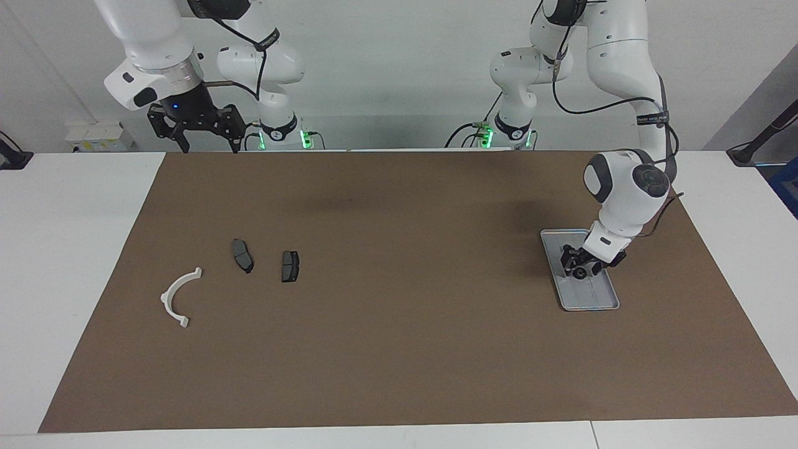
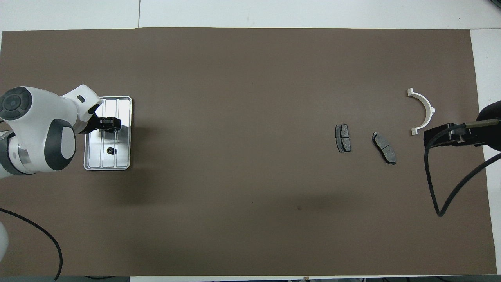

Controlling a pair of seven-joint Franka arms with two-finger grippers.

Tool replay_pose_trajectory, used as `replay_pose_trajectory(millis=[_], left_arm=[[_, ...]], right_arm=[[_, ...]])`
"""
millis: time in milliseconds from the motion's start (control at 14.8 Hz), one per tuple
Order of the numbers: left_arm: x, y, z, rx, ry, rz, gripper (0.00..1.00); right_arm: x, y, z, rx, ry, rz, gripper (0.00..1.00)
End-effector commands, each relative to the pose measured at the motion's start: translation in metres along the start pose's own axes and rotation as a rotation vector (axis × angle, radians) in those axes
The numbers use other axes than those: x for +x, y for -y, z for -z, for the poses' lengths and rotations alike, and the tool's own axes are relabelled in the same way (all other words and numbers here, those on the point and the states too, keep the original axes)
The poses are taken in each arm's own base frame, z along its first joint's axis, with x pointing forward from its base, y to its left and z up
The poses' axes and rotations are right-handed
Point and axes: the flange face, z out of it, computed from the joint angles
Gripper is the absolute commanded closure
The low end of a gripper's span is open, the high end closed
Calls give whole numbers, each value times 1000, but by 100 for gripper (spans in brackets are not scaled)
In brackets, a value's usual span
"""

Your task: Pick bearing gear from pile to tray

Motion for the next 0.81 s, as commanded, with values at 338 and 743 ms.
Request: replay_pose_trajectory(millis=[338, 743], left_arm=[[3, 15, 214, -3, 27, 77, 0], [-82, 18, 316, 2, 79, 93, 0]], right_arm=[[-4, -3, 2, 4, -6, -16, 0], [-4, -4, 3, 2, -7, -17, 0]])
